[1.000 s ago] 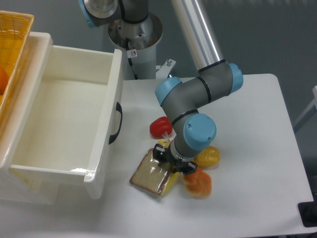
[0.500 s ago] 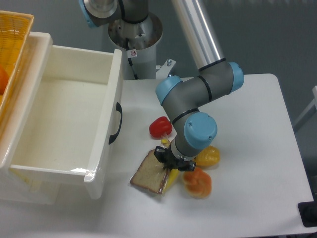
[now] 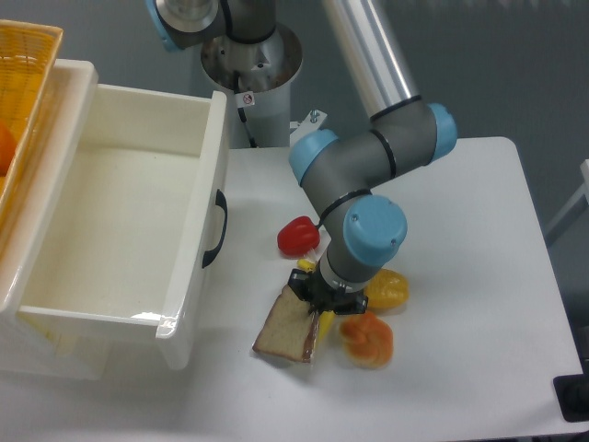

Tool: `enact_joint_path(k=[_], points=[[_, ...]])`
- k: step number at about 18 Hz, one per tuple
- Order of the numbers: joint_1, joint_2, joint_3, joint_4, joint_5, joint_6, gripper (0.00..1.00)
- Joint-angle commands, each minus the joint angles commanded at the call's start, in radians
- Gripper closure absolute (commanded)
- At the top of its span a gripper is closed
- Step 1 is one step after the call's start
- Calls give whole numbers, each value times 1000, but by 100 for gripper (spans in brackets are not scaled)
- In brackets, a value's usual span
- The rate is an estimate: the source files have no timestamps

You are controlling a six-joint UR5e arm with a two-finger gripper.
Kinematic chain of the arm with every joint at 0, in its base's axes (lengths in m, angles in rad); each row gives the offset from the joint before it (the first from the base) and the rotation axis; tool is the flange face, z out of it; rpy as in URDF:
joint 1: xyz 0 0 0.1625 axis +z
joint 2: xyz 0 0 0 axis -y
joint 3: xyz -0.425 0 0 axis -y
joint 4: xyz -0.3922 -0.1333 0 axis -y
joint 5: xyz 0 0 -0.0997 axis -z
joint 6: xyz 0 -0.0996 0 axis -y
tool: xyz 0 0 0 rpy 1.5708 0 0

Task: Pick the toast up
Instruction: 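Lift the gripped toast slice up off the table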

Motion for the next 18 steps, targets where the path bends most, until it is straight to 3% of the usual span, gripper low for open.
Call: enact_joint_path(k=[8,14,18], points=[[24,104,8,-61,-2,32,100],[84,179,5,-204,-6,215,100],[118,210,-6,-247,-5,334,100]])
